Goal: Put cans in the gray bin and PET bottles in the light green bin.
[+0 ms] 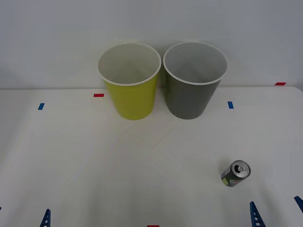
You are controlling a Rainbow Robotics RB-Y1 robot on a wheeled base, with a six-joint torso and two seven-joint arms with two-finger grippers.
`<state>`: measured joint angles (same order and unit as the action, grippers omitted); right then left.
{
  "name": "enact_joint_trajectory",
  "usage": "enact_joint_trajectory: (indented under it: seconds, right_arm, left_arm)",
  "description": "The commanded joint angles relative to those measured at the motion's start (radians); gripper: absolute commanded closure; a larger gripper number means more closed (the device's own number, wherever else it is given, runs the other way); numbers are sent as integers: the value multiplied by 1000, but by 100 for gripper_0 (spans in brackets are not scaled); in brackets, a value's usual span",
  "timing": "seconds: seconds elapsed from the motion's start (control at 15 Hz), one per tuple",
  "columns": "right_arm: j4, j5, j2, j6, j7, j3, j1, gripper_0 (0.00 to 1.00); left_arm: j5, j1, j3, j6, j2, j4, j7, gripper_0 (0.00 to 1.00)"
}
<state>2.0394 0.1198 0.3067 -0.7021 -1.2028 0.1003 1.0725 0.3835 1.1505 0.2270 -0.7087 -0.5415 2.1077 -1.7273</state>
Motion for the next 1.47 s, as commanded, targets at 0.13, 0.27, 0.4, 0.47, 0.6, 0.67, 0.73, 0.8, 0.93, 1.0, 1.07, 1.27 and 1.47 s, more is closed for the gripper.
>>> enact_joint_trajectory:
  seconds: [0.13, 0.27, 0.4, 0.47, 0.6, 0.67, 0.73, 0.8, 0.93, 1.0, 1.07, 1.27, 1.47]
  right_arm:
    - [-51, -25, -35, 4, -15, 25, 14, 0]
    - [-70, -46, -40, -13, -31, 33, 17, 0]
    - [-123, -48, -46, -62, -44, 41, -3, 0]
    - [-154, -52, -46, -85, -52, 44, -16, 0]
    - [-214, -51, -46, -128, -73, 48, -52, 0]
    - [-238, -46, -46, -142, -87, 48, -74, 0]
    - [-246, -43, -46, -140, -100, 48, -89, 0]
    - [-252, -43, -46, -135, -112, 53, -112, 0]
    - [-301, -46, -46, -135, -130, 62, -175, 0]
    - [-327, -49, -47, -140, -139, 65, -204, 0]
    - [-341, -49, -49, -140, -149, 67, -224, 0]
    - [-387, -48, -69, -140, -176, 67, -279, 0]
    - [-416, -48, -103, -129, -201, 62, -338, 0]
  left_arm:
    - [0, 0, 0, 0, 0, 0, 0, 0]
    - [0, 0, 0, 0, 0, 0, 0, 0]
    - [0, 0, 0, 0, 0, 0, 0, 0]
    - [0, 0, 0, 0, 0, 0, 0, 0]
    - [0, 0, 0, 0, 0, 0, 0, 0]
    - [0, 0, 0, 0, 0, 0, 0, 0]
    - [0, 0, 0, 0, 0, 0, 0, 0]
    - [0, 0, 0, 0, 0, 0, 0, 0]
    - [0, 0, 0, 0, 0, 0, 0, 0]
    - [0, 0, 0, 0, 0, 0, 0, 0]
    - [0, 0, 0, 0, 0, 0, 0, 0]
    - [0, 0, 0, 0, 0, 0, 0, 0]
    - [0, 0, 0, 0, 0, 0, 0, 0]
